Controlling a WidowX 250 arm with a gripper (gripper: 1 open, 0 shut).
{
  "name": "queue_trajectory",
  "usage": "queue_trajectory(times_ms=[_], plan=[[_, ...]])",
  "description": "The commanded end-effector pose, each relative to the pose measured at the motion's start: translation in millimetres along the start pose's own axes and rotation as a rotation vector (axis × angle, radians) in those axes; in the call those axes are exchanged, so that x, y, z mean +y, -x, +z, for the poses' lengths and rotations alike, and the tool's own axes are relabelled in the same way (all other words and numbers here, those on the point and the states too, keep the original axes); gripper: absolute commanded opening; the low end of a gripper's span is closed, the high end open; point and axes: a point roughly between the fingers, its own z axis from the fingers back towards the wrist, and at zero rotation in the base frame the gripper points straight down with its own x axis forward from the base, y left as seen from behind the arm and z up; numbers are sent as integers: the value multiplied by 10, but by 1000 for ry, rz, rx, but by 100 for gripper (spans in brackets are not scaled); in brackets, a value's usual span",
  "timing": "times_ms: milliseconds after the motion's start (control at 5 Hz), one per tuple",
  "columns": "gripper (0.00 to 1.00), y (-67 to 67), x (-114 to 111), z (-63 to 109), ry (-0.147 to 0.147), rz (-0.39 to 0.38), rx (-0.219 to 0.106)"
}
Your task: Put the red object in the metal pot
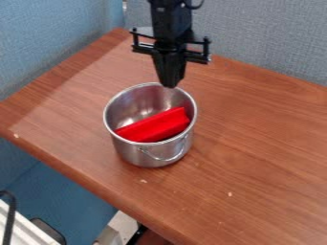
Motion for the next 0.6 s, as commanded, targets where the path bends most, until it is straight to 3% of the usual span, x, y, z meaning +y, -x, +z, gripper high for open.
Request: queue_trajectory(times_ms=[0,200,400], plan=[[100,50,-2,250,-17,34,-93],[100,229,-2,331,-52,50,-132],[100,203,-10,220,-33,69,-130]])
